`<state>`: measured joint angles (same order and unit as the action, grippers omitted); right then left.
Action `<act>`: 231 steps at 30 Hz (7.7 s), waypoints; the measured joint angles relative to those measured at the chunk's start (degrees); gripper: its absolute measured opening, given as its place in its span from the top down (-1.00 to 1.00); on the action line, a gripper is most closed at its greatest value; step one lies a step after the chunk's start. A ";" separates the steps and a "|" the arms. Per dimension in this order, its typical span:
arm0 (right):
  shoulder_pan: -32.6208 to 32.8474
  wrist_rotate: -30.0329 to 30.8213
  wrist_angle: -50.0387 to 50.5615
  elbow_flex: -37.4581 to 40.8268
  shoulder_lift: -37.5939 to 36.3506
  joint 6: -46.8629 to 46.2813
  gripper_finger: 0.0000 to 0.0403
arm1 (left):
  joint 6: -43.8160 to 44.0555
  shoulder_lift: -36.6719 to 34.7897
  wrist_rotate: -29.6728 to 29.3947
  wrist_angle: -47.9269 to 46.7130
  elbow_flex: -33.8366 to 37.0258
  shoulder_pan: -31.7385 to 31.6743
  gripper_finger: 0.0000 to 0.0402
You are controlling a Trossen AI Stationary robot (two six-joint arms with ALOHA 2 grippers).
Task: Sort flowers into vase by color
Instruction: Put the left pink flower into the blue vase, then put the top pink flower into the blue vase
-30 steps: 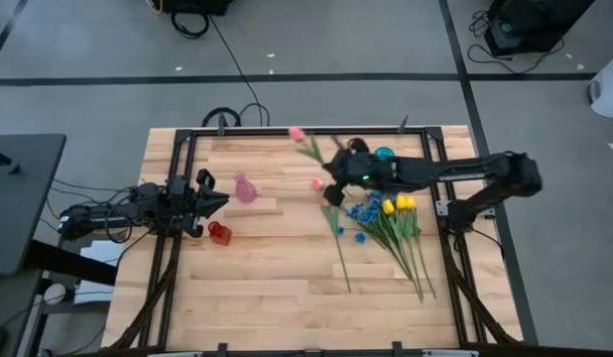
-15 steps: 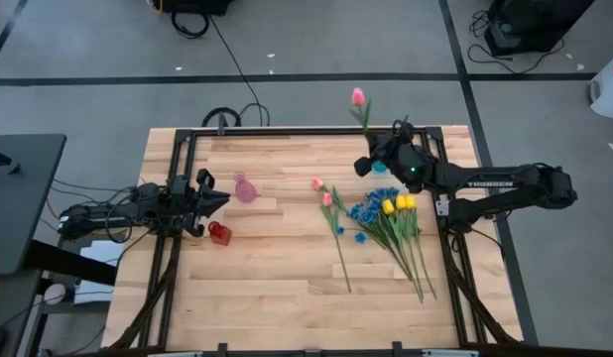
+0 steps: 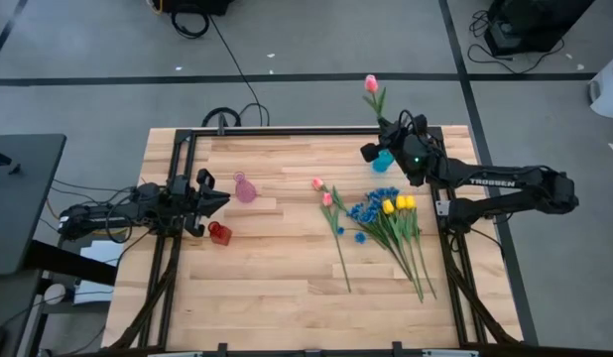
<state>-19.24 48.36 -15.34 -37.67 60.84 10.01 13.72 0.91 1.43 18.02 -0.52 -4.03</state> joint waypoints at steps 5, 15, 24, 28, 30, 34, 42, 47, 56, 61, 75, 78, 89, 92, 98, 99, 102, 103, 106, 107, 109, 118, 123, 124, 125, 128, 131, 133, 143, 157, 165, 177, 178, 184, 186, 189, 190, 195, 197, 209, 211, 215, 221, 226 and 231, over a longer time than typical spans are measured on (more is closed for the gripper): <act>-0.40 0.02 -11.00 5.62 0.00 1.00 0.96 | 0.00 0.00 0.02 0.00 0.00 0.00 0.72; -0.43 1.58 -25.82 14.73 -0.02 3.23 0.96 | 0.02 0.00 0.09 0.00 0.00 0.00 0.72; -0.42 1.48 -26.18 18.62 -0.02 -2.12 0.92 | 0.02 0.00 0.26 -0.02 0.00 0.00 0.72; -0.42 1.48 -26.19 20.09 -0.04 -3.44 0.80 | 0.02 0.00 0.24 0.00 -0.02 0.00 0.72; -0.42 1.44 -26.14 20.95 -0.04 -5.35 0.71 | 0.02 0.00 0.24 0.00 0.00 0.00 0.72; -0.42 1.42 -25.63 22.41 -0.04 -8.45 0.53 | 0.02 0.00 0.22 0.00 0.00 0.00 0.72; 1.37 1.45 -20.56 20.43 -0.09 -8.98 0.17 | 0.02 0.00 0.18 0.02 -0.02 0.00 0.72; 1.34 1.54 -11.10 18.33 -0.09 -14.00 0.02 | 0.02 0.00 0.14 0.02 0.00 0.00 0.72; 0.13 2.24 -6.71 18.14 -1.57 -18.92 -0.10 | 0.02 0.00 -0.02 0.07 0.00 0.00 0.72; 0.12 2.46 -5.05 18.14 -4.39 -20.41 -0.12 | 0.02 0.00 -0.01 0.09 0.00 0.00 0.72; 1.80 -17.11 13.95 14.68 -8.90 -33.41 -0.12 | 0.02 0.00 0.02 0.09 -0.02 -0.02 0.72; 5.67 -19.79 16.30 11.79 -5.74 -34.31 -0.12 | -1.02 0.00 -0.12 0.11 -0.02 -0.02 0.72; 22.67 -19.68 24.75 -3.26 12.90 -42.85 -0.08 | -1.21 0.00 -0.79 0.09 -0.01 -0.02 0.72; 24.06 -22.06 33.08 -10.59 19.01 -44.19 -0.05 | -1.33 0.00 -0.92 0.31 0.00 -0.02 0.72; 22.67 -29.78 48.87 -24.63 32.81 -45.90 0.03 | -1.47 0.00 -1.57 1.46 -0.01 -0.02 0.72; 22.33 -30.92 50.81 -26.56 34.73 -45.86 0.05 | -1.60 0.00 -1.56 1.46 -0.01 -0.02 0.72; 21.00 -33.79 56.45 -31.56 40.15 -44.86 0.08 | -2.95 0.00 -1.57 1.46 0.00 -0.02 0.72; 20.45 -34.71 58.19 -32.79 41.69 -44.46 0.09 | -3.07 0.00 -1.56 1.44 0.00 -0.02 0.72; 18.39 -36.84 62.69 -35.67 45.29 -42.32 0.13 | -3.04 0.00 -1.55 1.42 0.00 -0.02 0.72; 17.68 -37.46 63.52 -36.16 46.15 -41.28 0.14 | -3.04 0.00 -1.55 1.40 -0.01 -0.02 0.72; 16.15 -38.68 64.65 -36.48 47.37 -39.16 0.17 | -3.02 0.00 -1.55 1.40 0.00 -0.02 0.72; 10.45 -43.21 65.61 -36.44 51.87 -33.67 0.30 | -2.99 0.00 -1.51 1.36 -0.01 -0.02 0.72; 9.83 -43.89 65.30 -36.68 53.00 -32.31 0.56 | -2.97 0.00 -1.50 1.28 0.00 -0.02 0.72; 9.75 -44.15 65.30 -36.62 52.90 -32.31 0.65 | -2.97 0.00 -1.48 1.24 0.00 -0.02 0.72; 9.70 -44.41 65.27 -36.61 52.94 -32.31 0.73 | -2.97 0.00 -1.48 1.20 0.00 -0.02 0.72; 9.67 -44.55 65.21 -36.59 52.92 -32.30 0.93 | -2.97 0.00 -1.45 1.19 0.00 -0.02 0.72; 9.48 -44.96 64.54 -36.42 52.55 -32.33 0.90 | -2.68 0.00 -1.40 1.18 -0.01 -0.02 0.72; 9.17 -44.74 63.73 -36.23 51.78 -32.32 0.90 | -2.58 0.00 -1.27 1.22 0.00 -0.02 0.72; 9.66 -30.83 49.81 -36.10 36.01 -27.08 0.93 | -2.54 0.00 -0.26 1.36 -0.02 -0.02 0.72; 15.23 -16.79 -9.56 -4.50 10.92 -10.92 0.94 | -2.51 0.00 -0.26 0.44 0.00 -0.02 0.72; 20.91 2.57 -20.61 8.77 0.92 -3.50 0.94 | -2.51 0.00 -0.62 0.35 -0.01 -0.02 0.72; 28.98 29.77 -20.60 10.29 -2.45 11.14 0.93 | -2.84 0.00 -0.72 0.26 0.00 -0.02 0.72; 28.64 29.94 -20.56 10.31 -2.45 11.69 0.94 | -2.86 0.00 -0.72 0.26 0.00 -0.02 0.72; 22.49 23.53 -21.78 13.03 -5.45 12.56 0.94 | -2.95 0.00 -0.85 0.46 -0.01 -0.02 0.72; 20.23 20.85 -23.16 14.03 -6.76 12.98 0.94 | -2.95 0.00 -0.98 0.51 0.00 -0.02 0.72; 17.26 16.70 -26.85 15.82 -8.46 14.24 0.94 | -2.97 0.00 -0.98 0.55 -0.01 -0.02 0.72; 16.30 15.31 -28.24 16.47 -8.97 14.49 0.94 | -2.97 0.00 -1.02 0.55 -0.01 -0.02 0.72; 12.57 11.33 -30.50 17.96 -9.99 14.64 0.94 | -2.98 0.00 -1.64 0.47 -0.01 -0.02 0.72; 11.48 10.27 -30.50 17.96 -9.90 14.64 0.94 | -2.99 0.00 -1.64 0.46 -0.01 -0.02 0.72; 7.77 7.48 -29.56 17.96 -9.01 12.45 0.94 | -2.98 0.00 -1.58 0.44 0.00 -0.02 0.72; 7.12 7.18 -28.77 17.96 -7.85 10.60 0.94 | -2.98 0.00 -1.57 0.44 -0.01 -0.02 0.72; 5.67 5.82 -26.43 17.96 -4.54 6.21 0.94 | -2.97 0.00 -1.55 0.42 -0.01 -0.02 0.72; 5.52 5.82 -25.94 17.96 -0.22 2.83 0.93 | -2.97 0.00 -1.55 0.30 -0.02 -0.02 0.72; 5.20 5.94 -23.04 17.96 2.00 -1.59 0.92 | -2.97 0.00 -1.53 0.24 0.00 -0.02 0.72; 5.11 6.01 -18.59 17.99 2.59 -6.20 0.89 | -2.97 0.00 -1.51 0.24 0.00 -0.02 0.72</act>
<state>-14.13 54.37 -33.94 -19.68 63.43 3.80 10.74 0.91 -0.08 18.26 -0.51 -4.05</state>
